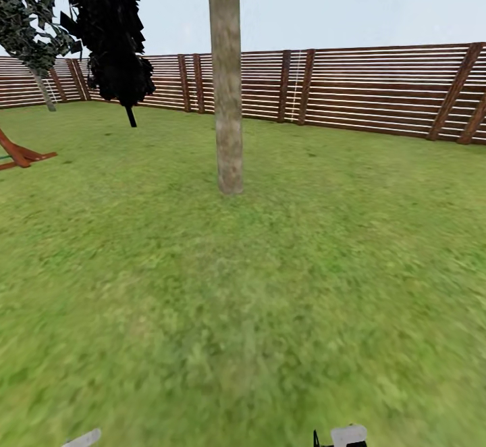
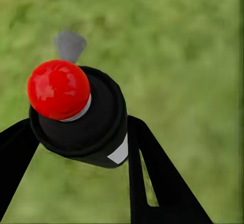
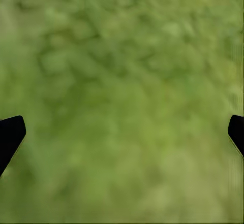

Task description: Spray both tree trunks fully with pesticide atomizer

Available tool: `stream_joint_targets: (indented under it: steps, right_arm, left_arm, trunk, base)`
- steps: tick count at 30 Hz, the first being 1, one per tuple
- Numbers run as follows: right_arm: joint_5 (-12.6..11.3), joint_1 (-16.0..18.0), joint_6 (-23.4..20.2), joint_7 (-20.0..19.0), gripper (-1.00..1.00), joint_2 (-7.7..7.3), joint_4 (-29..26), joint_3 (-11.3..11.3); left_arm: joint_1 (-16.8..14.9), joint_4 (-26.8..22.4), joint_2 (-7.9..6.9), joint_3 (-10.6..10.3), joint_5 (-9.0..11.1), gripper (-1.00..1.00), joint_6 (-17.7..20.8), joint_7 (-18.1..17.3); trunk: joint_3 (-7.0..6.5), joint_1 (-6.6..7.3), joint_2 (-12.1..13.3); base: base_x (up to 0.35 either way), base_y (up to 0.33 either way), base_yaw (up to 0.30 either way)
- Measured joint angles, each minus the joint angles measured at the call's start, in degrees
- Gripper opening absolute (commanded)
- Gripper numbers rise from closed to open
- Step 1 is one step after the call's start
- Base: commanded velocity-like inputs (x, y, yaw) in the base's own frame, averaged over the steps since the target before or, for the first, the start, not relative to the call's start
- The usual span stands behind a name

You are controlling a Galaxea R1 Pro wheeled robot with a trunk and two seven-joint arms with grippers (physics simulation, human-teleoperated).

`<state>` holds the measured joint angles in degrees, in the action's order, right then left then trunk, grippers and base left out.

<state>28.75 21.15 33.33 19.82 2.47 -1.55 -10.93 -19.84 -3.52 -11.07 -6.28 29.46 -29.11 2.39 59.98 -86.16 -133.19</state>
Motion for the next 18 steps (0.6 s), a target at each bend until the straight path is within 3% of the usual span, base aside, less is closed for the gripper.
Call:
stream_joint_targets:
  steps: [18]
  right_arm:
    - [0.0, 0.0, 0.0, 0.0, 1.0, 0.0, 0.0, 0.0]
  left_arm:
    - [0.0, 0.0, 0.0, 0.0, 0.0, -1.0, 0.1, 0.0]
  trunk:
    - [0.0, 0.0, 0.0]
  base:
    - [0.339, 0.0, 0.0]
